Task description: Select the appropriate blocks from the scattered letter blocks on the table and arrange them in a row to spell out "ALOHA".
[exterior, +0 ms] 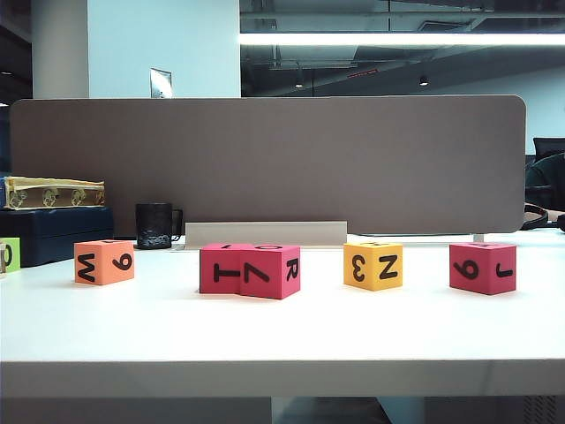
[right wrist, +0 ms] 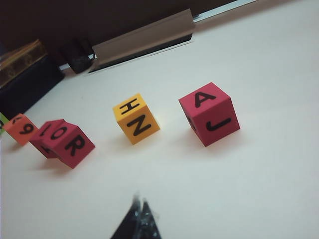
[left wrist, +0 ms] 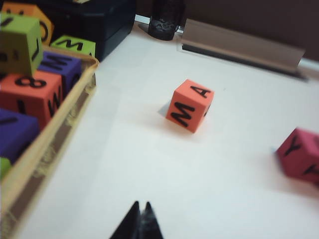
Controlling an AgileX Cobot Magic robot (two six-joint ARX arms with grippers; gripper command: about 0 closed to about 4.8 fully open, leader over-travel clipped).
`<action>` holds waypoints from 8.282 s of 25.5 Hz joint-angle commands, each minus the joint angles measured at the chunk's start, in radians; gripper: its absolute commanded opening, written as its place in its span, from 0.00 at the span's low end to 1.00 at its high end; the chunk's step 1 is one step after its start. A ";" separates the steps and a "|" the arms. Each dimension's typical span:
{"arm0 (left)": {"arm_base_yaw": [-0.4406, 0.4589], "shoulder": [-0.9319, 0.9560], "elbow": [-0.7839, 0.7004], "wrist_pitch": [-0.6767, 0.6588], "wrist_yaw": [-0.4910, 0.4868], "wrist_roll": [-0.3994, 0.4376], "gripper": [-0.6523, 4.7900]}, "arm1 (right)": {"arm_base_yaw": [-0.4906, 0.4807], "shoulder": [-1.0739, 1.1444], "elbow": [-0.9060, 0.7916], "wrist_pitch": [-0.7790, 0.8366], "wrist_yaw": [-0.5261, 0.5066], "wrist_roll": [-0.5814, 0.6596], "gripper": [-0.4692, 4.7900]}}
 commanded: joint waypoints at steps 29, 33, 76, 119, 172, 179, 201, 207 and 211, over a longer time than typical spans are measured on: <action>0.000 0.104 0.436 -0.294 0.221 -0.046 0.11 | 0.127 0.924 0.937 -0.263 -0.081 -0.172 0.08; 0.000 0.236 0.555 -0.320 0.228 0.012 0.11 | 0.235 1.063 1.078 -0.346 -0.056 -0.230 0.08; -0.001 0.972 1.111 -0.515 0.275 0.192 0.11 | 0.561 1.198 1.380 -0.846 0.201 -0.381 0.08; -0.263 1.088 1.111 -0.516 0.341 0.227 0.11 | 0.536 1.706 1.381 -0.533 0.516 -0.358 0.47; -0.263 1.088 1.112 -0.541 0.333 0.257 0.11 | 0.504 1.893 1.387 -0.470 0.607 -0.275 0.08; -0.262 1.088 1.112 -0.541 0.336 0.253 0.11 | 0.505 1.781 1.464 -0.558 0.508 -0.275 0.37; -0.262 1.088 1.114 -0.594 0.378 0.253 0.11 | 0.493 1.940 1.463 -0.394 0.536 -0.286 0.91; -0.262 1.088 1.114 -0.594 0.377 0.253 0.11 | 0.490 1.954 1.463 -0.388 0.546 -0.288 0.91; -0.262 1.088 1.114 -0.594 0.377 0.253 0.11 | 0.478 1.958 1.463 -0.387 0.546 -0.291 0.68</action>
